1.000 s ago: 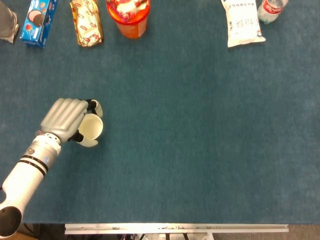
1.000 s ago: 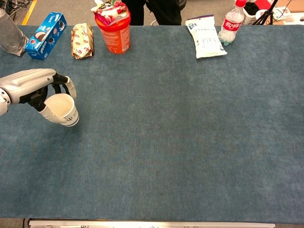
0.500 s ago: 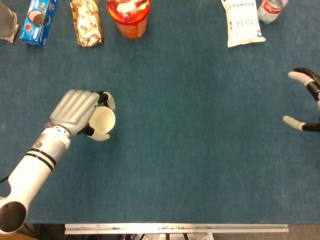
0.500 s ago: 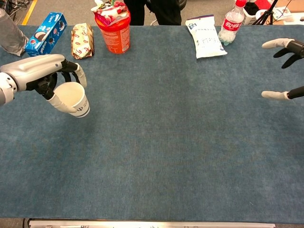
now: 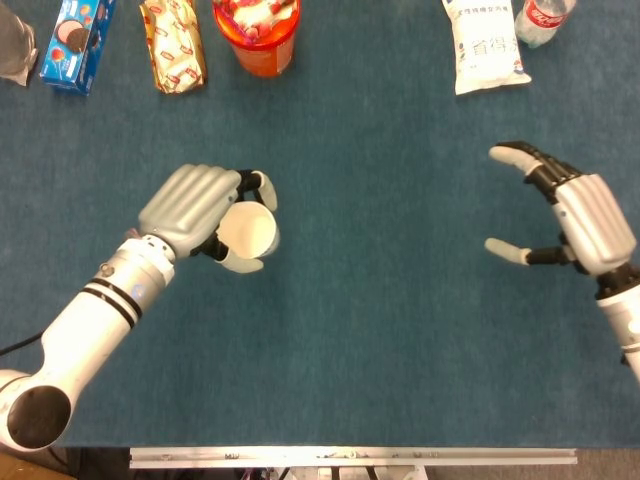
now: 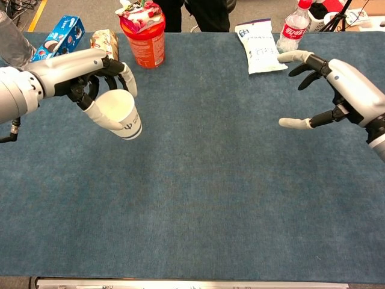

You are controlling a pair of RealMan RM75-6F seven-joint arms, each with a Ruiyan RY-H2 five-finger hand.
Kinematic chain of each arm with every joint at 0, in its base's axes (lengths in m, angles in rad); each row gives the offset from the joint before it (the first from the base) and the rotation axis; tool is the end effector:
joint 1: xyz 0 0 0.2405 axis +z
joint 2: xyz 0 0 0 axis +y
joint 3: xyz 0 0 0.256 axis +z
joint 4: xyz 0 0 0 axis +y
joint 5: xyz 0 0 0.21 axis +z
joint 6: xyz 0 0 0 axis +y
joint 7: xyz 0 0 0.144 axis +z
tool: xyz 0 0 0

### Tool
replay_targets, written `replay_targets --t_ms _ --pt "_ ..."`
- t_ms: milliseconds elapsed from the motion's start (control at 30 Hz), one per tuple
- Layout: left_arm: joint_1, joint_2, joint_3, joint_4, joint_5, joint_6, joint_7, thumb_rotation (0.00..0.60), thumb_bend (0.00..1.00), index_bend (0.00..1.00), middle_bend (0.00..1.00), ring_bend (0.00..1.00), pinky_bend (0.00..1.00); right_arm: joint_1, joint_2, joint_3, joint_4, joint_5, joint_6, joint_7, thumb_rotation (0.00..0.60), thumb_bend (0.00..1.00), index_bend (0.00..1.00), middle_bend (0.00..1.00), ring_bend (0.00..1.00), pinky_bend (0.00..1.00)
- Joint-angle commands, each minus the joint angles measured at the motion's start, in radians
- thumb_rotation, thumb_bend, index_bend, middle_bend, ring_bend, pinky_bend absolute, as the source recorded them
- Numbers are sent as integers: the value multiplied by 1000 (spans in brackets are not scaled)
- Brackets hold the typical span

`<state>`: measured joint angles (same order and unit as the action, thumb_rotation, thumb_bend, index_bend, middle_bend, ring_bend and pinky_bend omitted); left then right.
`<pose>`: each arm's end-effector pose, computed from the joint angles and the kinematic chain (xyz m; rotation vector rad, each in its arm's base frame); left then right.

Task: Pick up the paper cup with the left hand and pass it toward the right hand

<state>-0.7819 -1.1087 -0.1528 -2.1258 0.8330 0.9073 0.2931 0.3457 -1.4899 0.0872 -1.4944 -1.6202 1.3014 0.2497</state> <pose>-0.1017 0.2810 0.0647 -1.9157 -1.3625 -0.9192 -0.2152 -0.2473 0.0278 1.5958 -1.2111 1.4034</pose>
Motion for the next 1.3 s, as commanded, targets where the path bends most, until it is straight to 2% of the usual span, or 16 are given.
replay_targets --t_ms 33,467,967,1300 --pt "-15 6 -9 -9 -8 -11 -7 600 0 399 382 418 663 13 -34 -4 23 -14 8 26 600 0 193 199 252 365" --pt "-71 -23 -48 -9 -21 -24 -56 600 0 399 381 418 669 37 -161 -18 74 -14 27 125 600 0 191 198 252 365" --pt "-105 -61 -56 -4 -15 -25 -94 600 0 403 389 426 678 47 -277 -29 151 -7 49 208 600 0 191 199 252 365" --pt "-138 -78 -56 2 -22 -38 -99 600 0 404 391 428 682 66 -322 -26 173 15 17 229 600 0 191 199 252 365"
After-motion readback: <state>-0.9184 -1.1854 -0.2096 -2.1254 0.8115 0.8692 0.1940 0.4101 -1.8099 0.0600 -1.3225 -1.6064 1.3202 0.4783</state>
